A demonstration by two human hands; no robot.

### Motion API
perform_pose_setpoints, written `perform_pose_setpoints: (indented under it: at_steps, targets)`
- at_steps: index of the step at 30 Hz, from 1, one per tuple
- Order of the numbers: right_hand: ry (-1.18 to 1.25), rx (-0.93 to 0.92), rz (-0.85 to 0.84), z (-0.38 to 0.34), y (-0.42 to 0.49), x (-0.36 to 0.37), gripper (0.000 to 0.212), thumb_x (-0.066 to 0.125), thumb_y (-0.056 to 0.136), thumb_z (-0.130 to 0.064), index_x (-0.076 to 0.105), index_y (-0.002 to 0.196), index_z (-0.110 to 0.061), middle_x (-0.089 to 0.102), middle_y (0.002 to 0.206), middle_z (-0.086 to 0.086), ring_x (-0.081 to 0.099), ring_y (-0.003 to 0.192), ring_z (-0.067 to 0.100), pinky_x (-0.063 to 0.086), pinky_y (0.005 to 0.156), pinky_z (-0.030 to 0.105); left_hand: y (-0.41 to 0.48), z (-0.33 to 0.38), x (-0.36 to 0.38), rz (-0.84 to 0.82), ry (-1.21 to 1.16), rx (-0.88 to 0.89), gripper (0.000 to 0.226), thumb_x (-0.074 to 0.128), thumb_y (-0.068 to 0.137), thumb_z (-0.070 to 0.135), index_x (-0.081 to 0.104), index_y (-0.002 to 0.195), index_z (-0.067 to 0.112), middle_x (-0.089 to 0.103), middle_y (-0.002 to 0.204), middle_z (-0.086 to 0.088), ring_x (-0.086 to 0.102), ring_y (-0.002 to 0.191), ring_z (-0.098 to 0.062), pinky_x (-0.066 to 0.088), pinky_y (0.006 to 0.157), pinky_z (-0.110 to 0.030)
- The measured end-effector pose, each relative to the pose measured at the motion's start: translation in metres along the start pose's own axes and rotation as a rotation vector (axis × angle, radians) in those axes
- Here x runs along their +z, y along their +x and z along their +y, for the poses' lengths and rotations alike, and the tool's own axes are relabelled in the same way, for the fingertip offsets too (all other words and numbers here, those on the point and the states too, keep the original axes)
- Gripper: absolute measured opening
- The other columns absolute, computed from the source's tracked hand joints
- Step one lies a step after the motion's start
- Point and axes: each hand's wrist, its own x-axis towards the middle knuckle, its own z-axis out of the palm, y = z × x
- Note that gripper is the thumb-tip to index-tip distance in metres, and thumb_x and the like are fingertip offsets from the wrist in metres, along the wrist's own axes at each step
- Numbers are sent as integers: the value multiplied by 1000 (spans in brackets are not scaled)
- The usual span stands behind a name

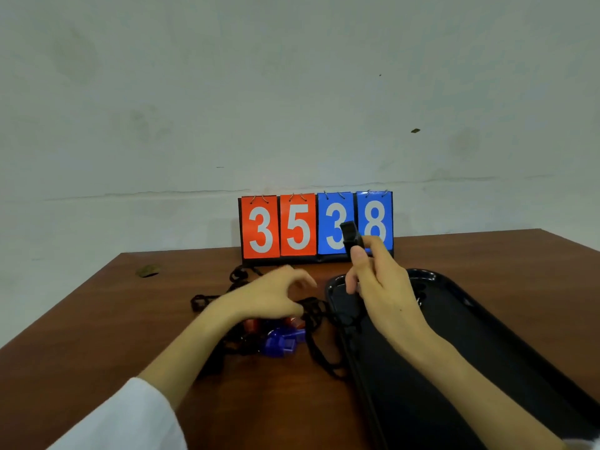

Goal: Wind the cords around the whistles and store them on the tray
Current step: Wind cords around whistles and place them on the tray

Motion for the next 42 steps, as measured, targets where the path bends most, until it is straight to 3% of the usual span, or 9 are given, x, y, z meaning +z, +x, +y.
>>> perform_pose_setpoints:
  at_steps: [6,11,16,18,27,32,36,38,42]
  targets:
    - [-115,-10,-23,7,-1,-3,38,31,95,-45,46,120,-20,58,66,0,50,47,0,39,47,15,9,-8,10,114,256,-73,14,65,83,14,66,96,20,61,105,5,59,94,-11,51,86,-29]
    - [-520,15,-46,18,1,-5,38,30,97,-44,44,122,-19,58,75,-4,55,63,7,45,53,20,0,-4,-27,377,-248,-128,3,67,84,21,69,86,20,64,85,5,58,81,-9,43,68,-18]
    - [-846,92,-126,22,3,-8,38,27,99,-45,47,116,-18,62,87,-2,60,79,14,44,63,25,-8,-17,-58,585,-1233,-232,14,50,91,-3,59,100,2,52,74,-5,43,51,-8,40,45,-16]
    - [-844,101,-120,23,4,-8,37,28,99,-45,49,114,-18,60,85,-3,57,75,12,44,61,24,-7,-27,-60,670,-1170,-301,8,48,94,3,53,99,6,41,66,-1,33,39,-4,28,34,-14]
    - [365,174,-76,4,6,-2,23,43,94,-32,43,114,-21,72,88,1,69,81,8,55,72,19,-4,0,-31,131,18,-228,35,65,86,27,57,119,19,57,115,3,53,107,-13,43,90,-26]
    - [435,284,126,-1,8,-10,32,48,91,-39,54,111,-16,68,97,-1,65,91,11,53,79,27,-9,60,-1,-163,-654,45,69,65,78,0,38,129,38,58,122,-5,55,112,-15,46,94,-27]
    - [496,318,251,5,5,-21,25,54,90,-30,63,106,-12,67,89,0,62,83,11,48,69,22,4,85,27,-167,-985,-15,62,63,85,6,33,137,21,68,84,-10,66,79,-19,51,78,-29]
    - [587,386,278,11,4,-27,29,54,91,-32,64,103,-8,70,88,5,65,82,14,49,72,26,5,83,25,-151,-948,-56,33,55,92,13,49,125,14,57,68,-2,50,54,-9,39,51,-21]
    - [741,504,243,20,2,-35,25,55,91,-27,65,107,-10,73,94,3,68,87,11,50,77,24,-6,65,7,-126,-726,-22,19,53,94,22,66,106,13,52,62,4,33,44,-5,25,40,-17]
